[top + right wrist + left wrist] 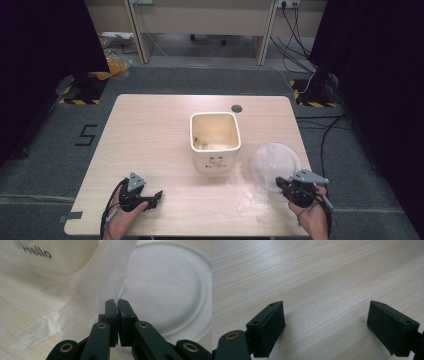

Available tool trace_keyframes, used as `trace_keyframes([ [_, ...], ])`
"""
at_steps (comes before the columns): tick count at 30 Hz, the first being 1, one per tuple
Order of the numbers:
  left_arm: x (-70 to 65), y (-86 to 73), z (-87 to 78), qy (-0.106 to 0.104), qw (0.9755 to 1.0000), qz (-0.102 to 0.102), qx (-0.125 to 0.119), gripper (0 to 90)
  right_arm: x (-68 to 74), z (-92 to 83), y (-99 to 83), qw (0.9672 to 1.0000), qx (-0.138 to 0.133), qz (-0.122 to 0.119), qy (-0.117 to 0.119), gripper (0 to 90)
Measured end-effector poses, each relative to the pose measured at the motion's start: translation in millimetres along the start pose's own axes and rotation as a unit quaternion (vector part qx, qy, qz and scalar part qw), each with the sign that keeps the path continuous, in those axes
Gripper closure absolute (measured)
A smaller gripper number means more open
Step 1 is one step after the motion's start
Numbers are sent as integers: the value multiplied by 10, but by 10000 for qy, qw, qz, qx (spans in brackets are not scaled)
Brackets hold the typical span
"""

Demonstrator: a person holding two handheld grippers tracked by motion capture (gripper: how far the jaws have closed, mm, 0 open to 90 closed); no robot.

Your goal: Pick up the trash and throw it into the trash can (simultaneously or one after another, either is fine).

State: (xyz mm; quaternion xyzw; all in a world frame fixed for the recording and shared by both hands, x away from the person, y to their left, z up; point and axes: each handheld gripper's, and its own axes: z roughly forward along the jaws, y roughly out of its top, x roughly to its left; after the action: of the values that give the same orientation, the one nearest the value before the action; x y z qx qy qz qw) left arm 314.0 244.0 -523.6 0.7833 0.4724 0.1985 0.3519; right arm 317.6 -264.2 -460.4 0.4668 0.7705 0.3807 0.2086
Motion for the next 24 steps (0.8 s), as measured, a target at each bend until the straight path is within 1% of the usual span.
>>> trace_keyframes([
  [4,-2,0,1,3,10000,-13,-10,138,-50,-97,83,9997,-217,88,50,873],
  [5,-2,0,2,5,10000,-14,-9,137,-68,-141,124,9994,-314,105,72,874],
  [7,-2,0,2,7,10000,-14,-10,137,-75,-163,143,9993,-349,112,74,874],
  [8,-2,0,2,7,10000,-12,-8,137,-85,-199,181,9989,-442,122,83,874],
  [10,-2,0,1,9,10000,-12,-8,137,-91,-217,201,9987,-476,127,93,874],
  [13,-1,0,0,10,10000,-2,2,137,-111,-293,277,9978,-639,142,115,874],
  [17,-1,0,0,13,10000,-4,2,136,-121,-345,326,9970,-746,161,120,874],
  [19,0,0,0,10,10000,-4,3,136,-131,-396,365,9961,-849,172,154,875],
  [22,0,0,0,9,10000,-5,3,136,-144,-440,378,9956,-906,190,174,875],
  [24,0,0,0,9,10000,-4,4,136,-186,-517,405,9943,-1023,221,190,875],
])
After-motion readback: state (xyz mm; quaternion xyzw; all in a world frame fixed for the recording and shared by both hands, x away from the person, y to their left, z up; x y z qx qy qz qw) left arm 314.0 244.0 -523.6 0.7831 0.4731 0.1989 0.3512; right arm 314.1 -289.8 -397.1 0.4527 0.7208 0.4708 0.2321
